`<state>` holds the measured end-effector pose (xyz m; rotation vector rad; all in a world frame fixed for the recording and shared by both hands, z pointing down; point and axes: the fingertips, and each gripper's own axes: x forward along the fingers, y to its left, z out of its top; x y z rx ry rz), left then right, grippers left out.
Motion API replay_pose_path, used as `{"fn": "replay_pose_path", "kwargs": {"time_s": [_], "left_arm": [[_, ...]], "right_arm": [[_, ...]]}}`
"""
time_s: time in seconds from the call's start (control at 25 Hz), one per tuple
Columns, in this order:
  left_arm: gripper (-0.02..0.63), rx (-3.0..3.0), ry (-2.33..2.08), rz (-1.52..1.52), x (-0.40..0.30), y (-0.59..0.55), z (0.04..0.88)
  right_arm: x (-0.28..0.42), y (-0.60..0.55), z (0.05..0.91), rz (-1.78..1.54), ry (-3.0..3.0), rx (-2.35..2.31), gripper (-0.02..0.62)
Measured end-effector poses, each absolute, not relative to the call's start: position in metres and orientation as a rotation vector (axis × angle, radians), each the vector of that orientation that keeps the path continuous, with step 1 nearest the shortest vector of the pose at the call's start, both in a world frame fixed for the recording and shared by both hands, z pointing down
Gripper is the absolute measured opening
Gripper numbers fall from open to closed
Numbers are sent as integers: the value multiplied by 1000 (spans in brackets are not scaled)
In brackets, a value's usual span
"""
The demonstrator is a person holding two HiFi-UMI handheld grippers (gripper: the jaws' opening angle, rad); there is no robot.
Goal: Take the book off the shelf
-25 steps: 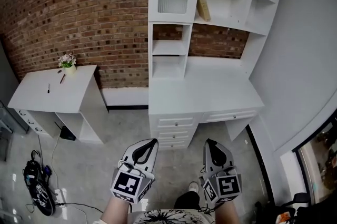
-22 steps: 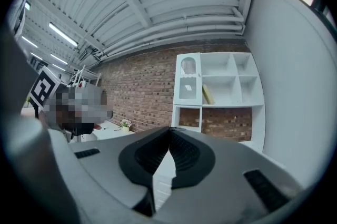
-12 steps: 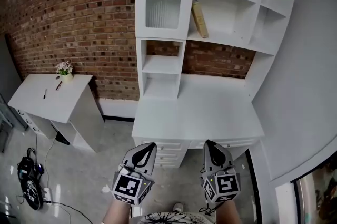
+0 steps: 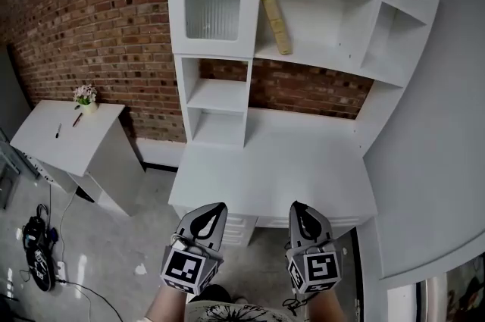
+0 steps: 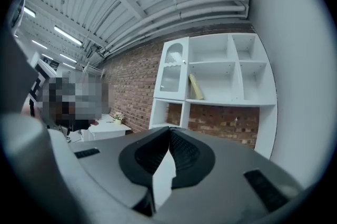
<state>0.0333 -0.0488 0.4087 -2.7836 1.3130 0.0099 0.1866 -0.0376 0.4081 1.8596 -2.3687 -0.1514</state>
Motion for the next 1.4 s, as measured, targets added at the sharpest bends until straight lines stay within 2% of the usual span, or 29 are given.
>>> {"fn": "replay_pose_path", "kwargs": {"time_s": [0.88,1.16,1.4], "left_arm": [[9,-2810,1092,74,74,-327,375],[9,-2805,1152,15,74,-381,371],[9,-2809,1193,100,87,-404,359]], "right_arm": [[212,-307,382,-219,-2290,1980,8],[220,-366,377,-211,-2272,2003,8],[238,-398,357,-211,-2309,2033,8]]}}
